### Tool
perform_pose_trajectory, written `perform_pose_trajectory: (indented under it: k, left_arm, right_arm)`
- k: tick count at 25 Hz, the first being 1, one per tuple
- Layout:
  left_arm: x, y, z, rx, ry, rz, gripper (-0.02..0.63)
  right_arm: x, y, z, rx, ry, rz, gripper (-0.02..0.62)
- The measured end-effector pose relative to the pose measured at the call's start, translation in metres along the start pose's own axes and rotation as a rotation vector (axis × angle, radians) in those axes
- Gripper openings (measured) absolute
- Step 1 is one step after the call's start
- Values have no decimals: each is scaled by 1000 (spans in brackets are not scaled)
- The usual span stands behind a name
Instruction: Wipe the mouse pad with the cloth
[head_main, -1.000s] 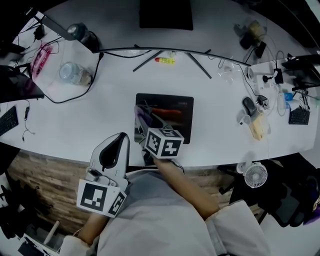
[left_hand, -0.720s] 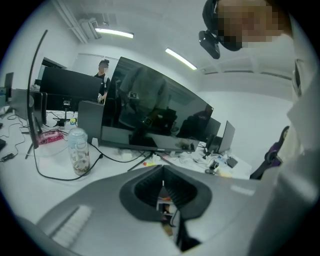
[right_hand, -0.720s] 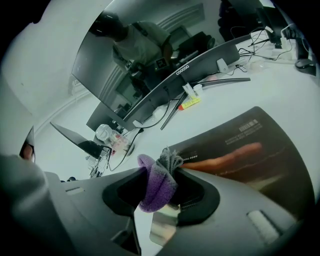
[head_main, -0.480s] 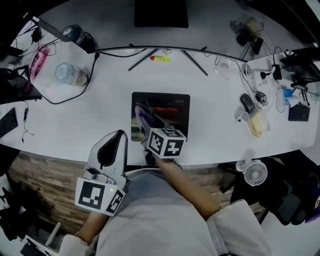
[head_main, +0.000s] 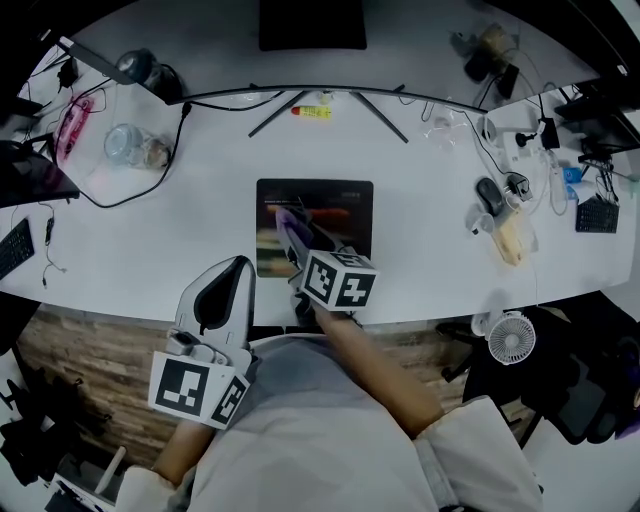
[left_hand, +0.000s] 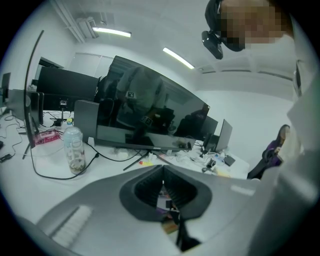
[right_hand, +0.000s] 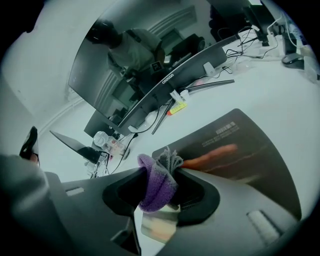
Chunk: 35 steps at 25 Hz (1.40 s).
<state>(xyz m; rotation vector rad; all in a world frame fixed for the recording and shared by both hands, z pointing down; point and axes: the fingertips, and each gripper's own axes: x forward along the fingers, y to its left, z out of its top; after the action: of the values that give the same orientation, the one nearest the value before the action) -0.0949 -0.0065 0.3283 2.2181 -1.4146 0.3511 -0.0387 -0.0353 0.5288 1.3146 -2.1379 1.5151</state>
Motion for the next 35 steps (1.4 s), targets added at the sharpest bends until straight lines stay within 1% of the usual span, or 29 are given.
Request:
perform_pose_trajectory:
  k: [11,35]
  left_arm:
    - [-2,-10,-5,-1,-1,2,0]
    - [2,-28,-9,-9,-11,22,0]
  right_arm:
    - [-14,-22,4,70,-8,-3,158]
    - [-49,-70,23,91,-21,-36,158]
